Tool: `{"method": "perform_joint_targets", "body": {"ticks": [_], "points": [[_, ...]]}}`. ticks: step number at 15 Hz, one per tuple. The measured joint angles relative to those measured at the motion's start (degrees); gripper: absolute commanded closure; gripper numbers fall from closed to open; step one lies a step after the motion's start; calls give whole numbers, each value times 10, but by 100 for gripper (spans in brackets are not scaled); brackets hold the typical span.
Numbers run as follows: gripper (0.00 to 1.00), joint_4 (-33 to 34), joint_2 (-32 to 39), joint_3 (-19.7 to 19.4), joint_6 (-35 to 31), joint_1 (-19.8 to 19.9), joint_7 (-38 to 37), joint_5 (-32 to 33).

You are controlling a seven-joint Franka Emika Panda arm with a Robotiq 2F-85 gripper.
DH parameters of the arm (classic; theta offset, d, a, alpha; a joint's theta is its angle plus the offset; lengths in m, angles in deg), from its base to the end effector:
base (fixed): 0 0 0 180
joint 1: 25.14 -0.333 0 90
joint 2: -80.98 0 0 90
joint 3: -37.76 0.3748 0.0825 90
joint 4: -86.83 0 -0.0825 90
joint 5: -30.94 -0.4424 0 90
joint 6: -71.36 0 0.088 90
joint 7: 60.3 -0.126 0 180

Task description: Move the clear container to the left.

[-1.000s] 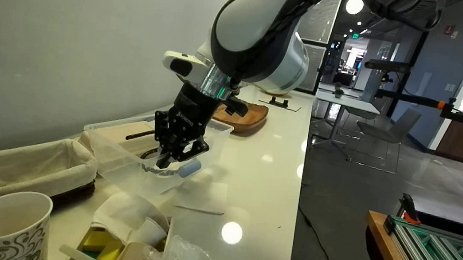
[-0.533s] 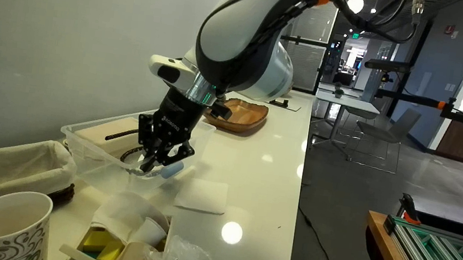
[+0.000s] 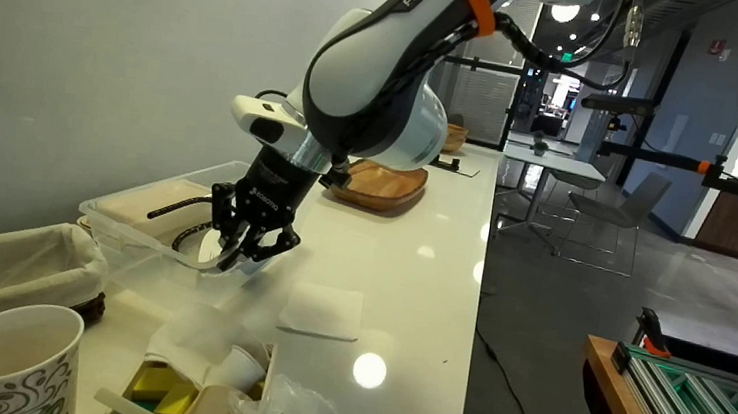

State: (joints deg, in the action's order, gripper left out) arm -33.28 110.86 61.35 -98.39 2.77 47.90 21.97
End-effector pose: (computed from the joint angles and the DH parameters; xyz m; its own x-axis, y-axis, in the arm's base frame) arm 0.6772 -0.0705 0.2113 -0.0384 0.9861 0.1617 0.9166 -0.0297 0.3986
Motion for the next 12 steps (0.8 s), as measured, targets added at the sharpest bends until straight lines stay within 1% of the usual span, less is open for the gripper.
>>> {"method": "perform_joint_targets", "body": {"ticks": [1, 2, 4, 5, 7, 10, 11, 12], "points": [[68, 2, 6, 3, -3, 6, 11, 1], [67, 3, 10, 6, -6, 10, 18, 2], [53, 4, 14, 8, -6, 16, 21, 2], [45, 4, 14, 8, -6, 18, 19, 2], [31, 3, 7, 3, -2, 15, 2, 1], [7, 1, -33, -25, 33, -6, -69, -5], [1, 1, -54, -37, 52, -17, -101, -10], [0, 1, -78, -53, 73, -30, -135, -14]]}}
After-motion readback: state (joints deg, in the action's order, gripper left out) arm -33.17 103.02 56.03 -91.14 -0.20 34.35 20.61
